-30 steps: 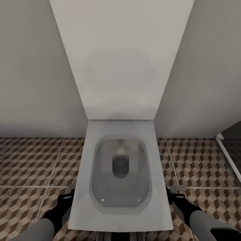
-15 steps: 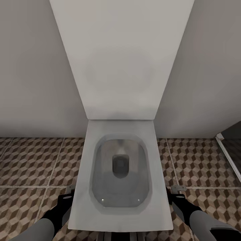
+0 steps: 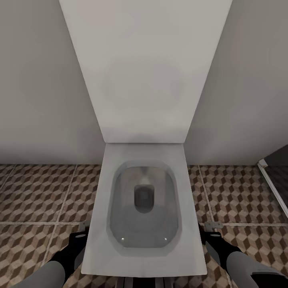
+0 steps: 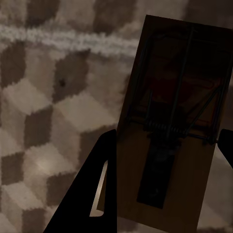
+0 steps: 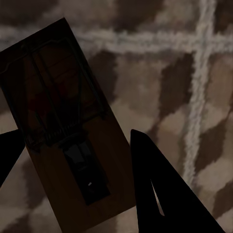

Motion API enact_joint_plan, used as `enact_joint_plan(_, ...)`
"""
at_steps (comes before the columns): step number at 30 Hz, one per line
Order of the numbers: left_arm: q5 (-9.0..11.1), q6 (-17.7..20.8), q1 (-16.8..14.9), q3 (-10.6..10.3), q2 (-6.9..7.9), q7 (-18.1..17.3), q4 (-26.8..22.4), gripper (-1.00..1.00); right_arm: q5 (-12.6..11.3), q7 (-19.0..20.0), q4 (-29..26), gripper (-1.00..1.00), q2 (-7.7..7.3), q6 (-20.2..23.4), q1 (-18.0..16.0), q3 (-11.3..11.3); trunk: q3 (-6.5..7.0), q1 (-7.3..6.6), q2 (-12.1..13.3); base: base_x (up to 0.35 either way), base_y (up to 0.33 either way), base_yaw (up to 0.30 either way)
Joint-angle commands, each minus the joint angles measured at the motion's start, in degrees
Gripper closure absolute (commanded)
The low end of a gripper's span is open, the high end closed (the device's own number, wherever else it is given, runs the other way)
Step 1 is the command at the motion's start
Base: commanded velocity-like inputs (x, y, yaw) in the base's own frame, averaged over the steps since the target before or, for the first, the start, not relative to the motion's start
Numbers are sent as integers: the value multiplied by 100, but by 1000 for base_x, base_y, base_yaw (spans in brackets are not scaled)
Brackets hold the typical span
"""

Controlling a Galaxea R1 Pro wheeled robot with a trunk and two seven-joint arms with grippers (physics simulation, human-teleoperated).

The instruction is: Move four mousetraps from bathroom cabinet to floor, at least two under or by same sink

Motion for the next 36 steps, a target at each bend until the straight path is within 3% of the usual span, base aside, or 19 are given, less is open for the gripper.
enact_joint_plan(1, 28, 38, -1, -48, 7, 42, -15, 100, -15, -4, -12, 100, 0, 43, 1, 12, -3, -1, -1, 0, 0, 0)
enact_joint_plan(9, 28, 38, -1, -48, 11, 42, -15, 100, -22, -5, -12, 100, -1, 54, -2, 13, -3, -1, -1, 0, 0, 0)
enact_joint_plan(10, 28, 38, -1, -48, 11, 42, -15, 100, -22, -5, -12, -100, -1, 54, -3, 11, -3, -1, -1, 0, 0, 0)
enact_joint_plan(36, 28, 38, -1, -48, 8, 42, -15, 100, -23, -5, -12, -100, -1, 48, 0, 4, -3, -1, -1, 0, 0, 0)
